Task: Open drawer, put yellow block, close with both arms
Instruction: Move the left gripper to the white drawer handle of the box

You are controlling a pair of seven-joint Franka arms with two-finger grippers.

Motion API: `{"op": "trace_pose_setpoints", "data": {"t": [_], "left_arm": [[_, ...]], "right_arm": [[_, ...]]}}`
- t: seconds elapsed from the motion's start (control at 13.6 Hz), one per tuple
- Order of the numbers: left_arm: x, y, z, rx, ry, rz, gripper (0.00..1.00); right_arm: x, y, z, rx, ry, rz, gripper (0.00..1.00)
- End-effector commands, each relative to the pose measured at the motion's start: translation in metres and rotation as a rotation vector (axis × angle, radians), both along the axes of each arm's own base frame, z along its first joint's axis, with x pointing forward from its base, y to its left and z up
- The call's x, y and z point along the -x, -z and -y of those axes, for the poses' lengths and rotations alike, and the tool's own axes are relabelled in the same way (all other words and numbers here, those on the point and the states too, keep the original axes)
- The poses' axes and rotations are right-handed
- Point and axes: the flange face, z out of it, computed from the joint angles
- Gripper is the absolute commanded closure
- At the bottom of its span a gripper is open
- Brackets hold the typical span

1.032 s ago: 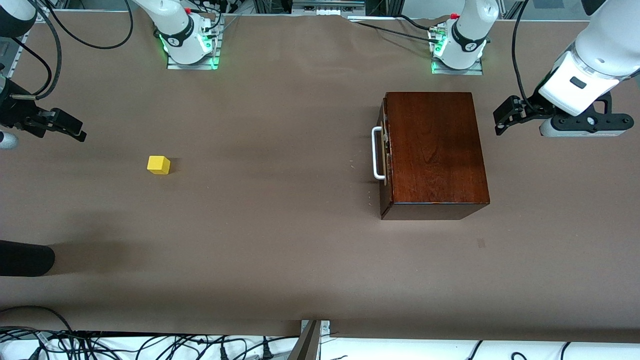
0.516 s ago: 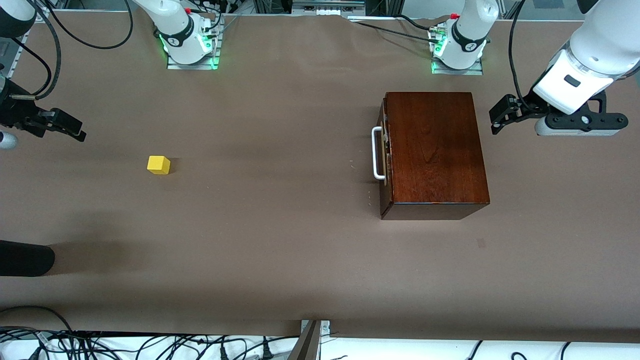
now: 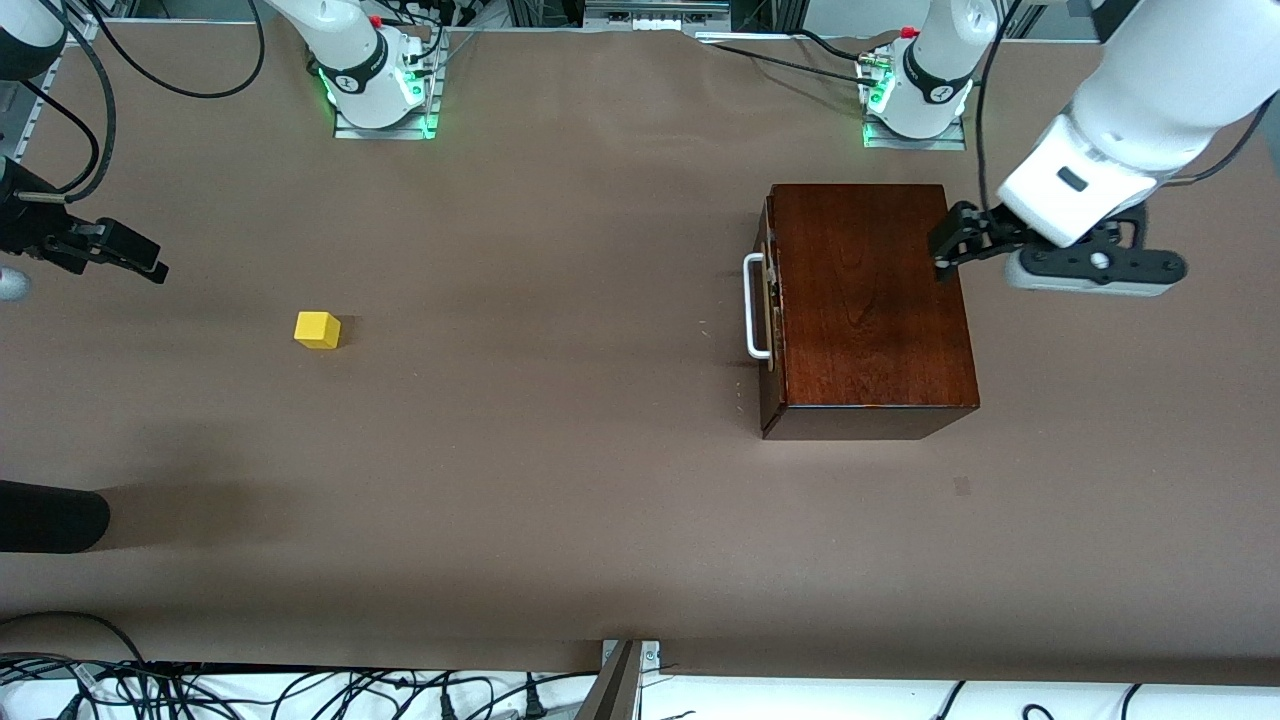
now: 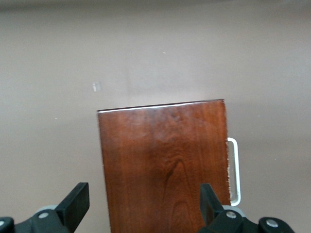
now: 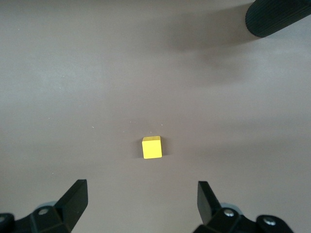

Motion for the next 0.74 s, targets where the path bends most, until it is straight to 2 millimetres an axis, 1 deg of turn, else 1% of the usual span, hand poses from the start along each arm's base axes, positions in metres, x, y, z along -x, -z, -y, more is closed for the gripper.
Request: {"op": "trace_pose_setpoints", "data": {"t": [0.0,0.07,0.15,0.22,0.29,0.44,0.52,0.66], "left_arm": [[-0.003,0.018,0.046,-0.025,0.028,-0.035,0.0],[0.003,0.025,0.068,-0.035,0.019,-0.041,0.0],[0.008,0.037,0.09,-0.049,0.026,-0.054,0.0],[0.017,0.042,0.112,-0.055,0.044,-0.059,0.0],[0.022,0.052,0.129,-0.065,0.04,-0.07,0.0],[0.038,0.075,0.17,-0.085,0.016,-0.093,0.0],[0.045,0.088,0.186,-0.1,-0.01,-0.105,0.0],[0.068,0.113,0.231,-0.132,0.016,-0.106,0.0]], "right_arm": [[-0.001,0.002,0.002,0.008,0.015,-0.015,0.0],[-0.001,0.002,0.002,0.008,0.015,-0.015,0.0],[-0.001,0.003,0.002,0.008,0.015,-0.016,0.0],[-0.001,0.003,0.002,0.008,0.015,-0.016,0.0],[-0.001,0.004,0.002,0.008,0.015,-0.018,0.0],[-0.001,0.006,0.002,0.01,0.014,-0.021,0.0],[-0.001,0.007,0.002,0.01,0.014,-0.022,0.0],[-0.001,0.007,0.002,0.01,0.014,-0.022,0.0]]}}
